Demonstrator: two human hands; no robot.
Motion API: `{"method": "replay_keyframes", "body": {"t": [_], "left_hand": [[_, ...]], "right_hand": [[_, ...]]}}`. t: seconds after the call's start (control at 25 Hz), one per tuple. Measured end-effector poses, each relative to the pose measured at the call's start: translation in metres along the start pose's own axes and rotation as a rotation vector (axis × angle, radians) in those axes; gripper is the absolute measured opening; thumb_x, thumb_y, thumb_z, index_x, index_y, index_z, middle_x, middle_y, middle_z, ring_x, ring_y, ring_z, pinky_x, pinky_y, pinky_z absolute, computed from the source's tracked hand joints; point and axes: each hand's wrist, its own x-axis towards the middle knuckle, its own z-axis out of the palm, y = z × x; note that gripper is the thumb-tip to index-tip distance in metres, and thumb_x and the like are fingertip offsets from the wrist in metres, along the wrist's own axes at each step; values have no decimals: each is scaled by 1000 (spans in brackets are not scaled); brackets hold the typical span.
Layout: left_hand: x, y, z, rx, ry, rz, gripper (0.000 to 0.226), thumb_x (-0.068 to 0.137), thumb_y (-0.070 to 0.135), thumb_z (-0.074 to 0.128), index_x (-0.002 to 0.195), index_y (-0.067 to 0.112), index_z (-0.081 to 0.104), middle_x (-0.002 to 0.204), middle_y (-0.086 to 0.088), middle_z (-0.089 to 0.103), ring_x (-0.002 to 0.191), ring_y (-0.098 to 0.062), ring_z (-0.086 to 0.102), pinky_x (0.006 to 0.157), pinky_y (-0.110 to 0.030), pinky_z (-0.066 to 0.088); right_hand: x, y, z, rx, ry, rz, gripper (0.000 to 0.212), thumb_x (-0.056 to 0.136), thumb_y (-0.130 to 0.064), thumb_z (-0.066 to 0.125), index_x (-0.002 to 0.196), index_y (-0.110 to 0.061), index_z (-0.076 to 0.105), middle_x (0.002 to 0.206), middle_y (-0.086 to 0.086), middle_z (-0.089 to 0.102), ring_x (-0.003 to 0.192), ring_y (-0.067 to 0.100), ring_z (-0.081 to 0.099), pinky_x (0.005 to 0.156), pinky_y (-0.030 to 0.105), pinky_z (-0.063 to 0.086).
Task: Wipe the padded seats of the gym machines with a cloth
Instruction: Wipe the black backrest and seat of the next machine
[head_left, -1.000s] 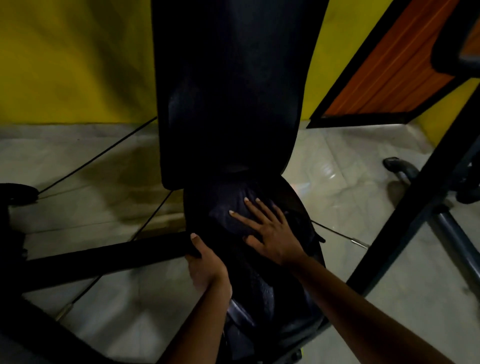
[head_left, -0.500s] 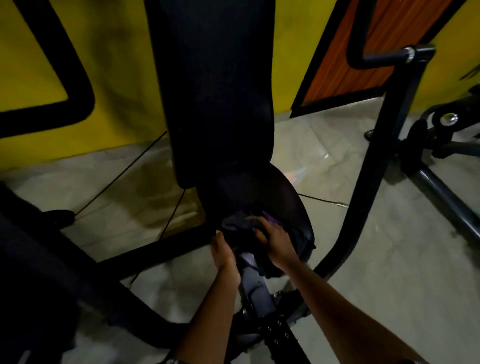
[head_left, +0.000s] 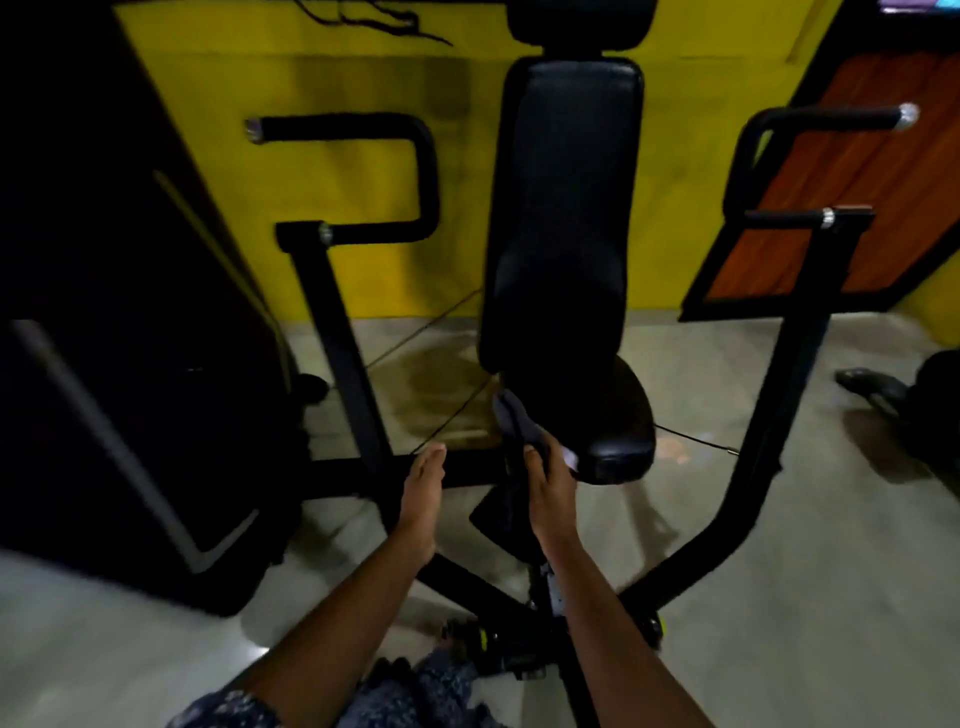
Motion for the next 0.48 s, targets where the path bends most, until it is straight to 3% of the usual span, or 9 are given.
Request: {"method": "replay_keyframes", "body": {"t": [0.16, 0.28, 0.4, 0.48], "left_hand": [[-72, 7, -82, -156, 99, 108, 44, 100, 33, 37, 139, 14, 41, 143, -5, 45, 129, -19, 43, 114, -36, 26], [-120, 4, -155, -223, 155, 215, 47, 99, 37, 34, 142, 18, 37, 144, 0, 43, 130, -16, 41, 111, -32, 23], [-164, -13, -223, -257, 282, 268, 47, 100, 39, 28, 143, 21, 34, 146, 1, 40, 134, -15, 37, 106, -28, 21], [-201, -26, -268, -283, 405, 286, 46, 100, 39, 27, 142, 21, 35, 145, 2, 39, 135, -14, 35, 109, -29, 18]], "right_hand": [[-76, -44, 35, 125, -121, 10, 34, 100, -17, 40, 133, -9, 45, 122, 7, 56, 115, 23, 52, 76, 16, 35], [-124, -69, 69, 200, -246, 43, 35, 100, -20, 41, 133, -10, 46, 124, 2, 54, 118, 18, 50, 85, 20, 38], [-165, -86, 111, 182, -366, 40, 39, 98, -21, 44, 134, -6, 46, 133, 12, 52, 124, 26, 47, 99, 31, 39], [-205, -97, 145, 145, -492, -15, 38, 98, -18, 44, 133, -3, 45, 130, 9, 52, 123, 21, 46, 93, 18, 33]]}}
